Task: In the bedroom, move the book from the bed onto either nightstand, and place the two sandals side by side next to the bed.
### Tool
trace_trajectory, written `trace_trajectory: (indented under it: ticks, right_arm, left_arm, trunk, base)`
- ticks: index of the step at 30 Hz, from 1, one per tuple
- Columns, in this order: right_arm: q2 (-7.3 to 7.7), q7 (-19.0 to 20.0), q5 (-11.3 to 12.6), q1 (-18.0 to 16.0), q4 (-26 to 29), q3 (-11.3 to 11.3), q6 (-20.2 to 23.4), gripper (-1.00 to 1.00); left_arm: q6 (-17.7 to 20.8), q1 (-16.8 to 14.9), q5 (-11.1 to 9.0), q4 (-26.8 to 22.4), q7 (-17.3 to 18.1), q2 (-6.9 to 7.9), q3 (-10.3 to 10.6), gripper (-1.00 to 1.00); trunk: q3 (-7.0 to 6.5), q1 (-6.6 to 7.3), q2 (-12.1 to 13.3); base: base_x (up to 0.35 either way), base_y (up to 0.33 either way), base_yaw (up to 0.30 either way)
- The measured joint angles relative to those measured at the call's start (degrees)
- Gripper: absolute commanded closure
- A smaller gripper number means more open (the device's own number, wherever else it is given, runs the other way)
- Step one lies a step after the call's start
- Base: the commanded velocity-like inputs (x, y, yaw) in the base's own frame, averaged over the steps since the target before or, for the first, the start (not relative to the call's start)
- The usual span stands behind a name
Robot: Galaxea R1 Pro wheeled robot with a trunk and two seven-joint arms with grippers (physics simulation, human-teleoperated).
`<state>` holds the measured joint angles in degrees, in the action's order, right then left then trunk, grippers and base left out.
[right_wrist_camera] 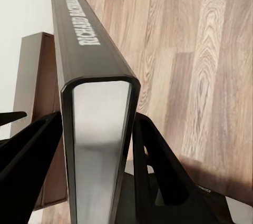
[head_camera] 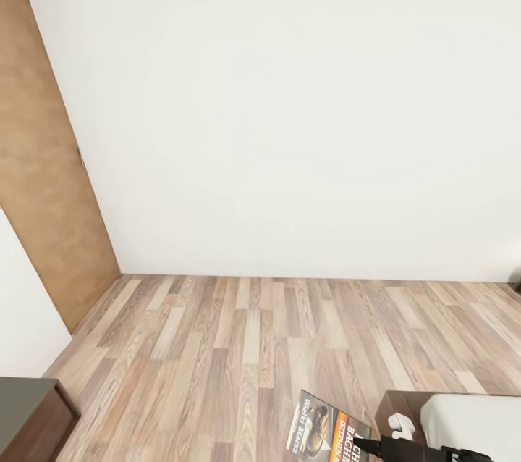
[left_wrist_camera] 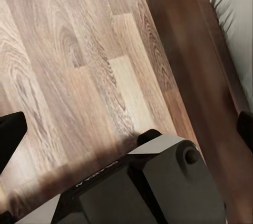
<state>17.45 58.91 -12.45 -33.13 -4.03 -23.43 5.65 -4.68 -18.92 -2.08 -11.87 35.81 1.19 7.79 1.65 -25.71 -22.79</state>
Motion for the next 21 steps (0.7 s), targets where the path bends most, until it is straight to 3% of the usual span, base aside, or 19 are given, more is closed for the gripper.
trace_trajectory:
  ticks: [11, 21]
  right_arm:
    - [0.00, 0.00, -0.08, 0.00, -0.03, 0.01, 0.00, 1.00]
    - [0.00, 0.01, -0.09, 0.00, -0.05, 0.03, 0.00, 1.00]
  left_arm:
    - [0.00, 0.00, 0.00, 0.04, -0.03, 0.00, 0.00, -1.00]
    - [0.00, 0.00, 0.00, 0.05, -0.03, 0.00, 0.00, -1.00]
  trunk:
    - [0.00, 0.00, 0.00]
    - [0.00, 0.00, 0.00]
  base:
    - [0.323, 0.000, -0.003]
    - [0.323, 0.000, -0.107]
